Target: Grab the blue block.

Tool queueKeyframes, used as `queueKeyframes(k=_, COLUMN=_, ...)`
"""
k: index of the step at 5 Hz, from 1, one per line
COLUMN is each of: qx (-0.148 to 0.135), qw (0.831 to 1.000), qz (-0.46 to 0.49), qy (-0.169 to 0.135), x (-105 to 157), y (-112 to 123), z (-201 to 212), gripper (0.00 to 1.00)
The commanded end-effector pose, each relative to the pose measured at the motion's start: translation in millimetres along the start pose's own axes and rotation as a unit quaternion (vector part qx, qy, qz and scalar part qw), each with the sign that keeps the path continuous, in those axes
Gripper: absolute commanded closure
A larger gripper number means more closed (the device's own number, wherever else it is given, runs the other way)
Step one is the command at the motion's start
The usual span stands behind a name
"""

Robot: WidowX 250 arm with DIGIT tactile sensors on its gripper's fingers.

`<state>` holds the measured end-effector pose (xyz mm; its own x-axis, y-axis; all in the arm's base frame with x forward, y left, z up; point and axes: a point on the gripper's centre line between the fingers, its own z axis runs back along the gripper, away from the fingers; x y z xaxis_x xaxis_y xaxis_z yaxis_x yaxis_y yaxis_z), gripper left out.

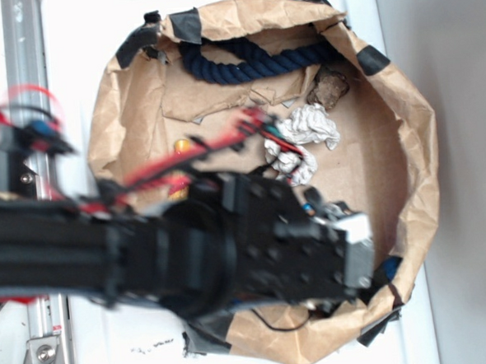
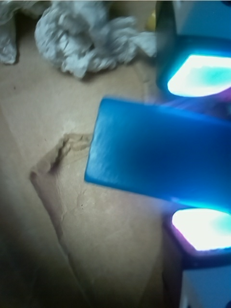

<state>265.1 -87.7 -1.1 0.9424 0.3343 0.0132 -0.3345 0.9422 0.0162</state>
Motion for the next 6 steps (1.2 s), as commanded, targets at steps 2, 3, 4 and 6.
queueKeyframes(k=2, qx=-0.006, qw=0.965, qz=-0.238, qy=-0.112, x=15, y=25, z=71, gripper=1.00)
queueKeyframes(k=3, qx=-0.018, qw=0.962, qz=-0.253, qy=-0.104, x=22, y=61, z=120, gripper=1.00)
queueKeyframes(k=4, qx=-0.036, qw=0.962, qz=-0.243, qy=-0.117, x=21, y=72, z=132, gripper=1.00)
queueKeyframes(k=6, qx=-0.054, qw=0.963, qz=-0.244, qy=-0.098, x=35, y=60, z=140, gripper=1.00)
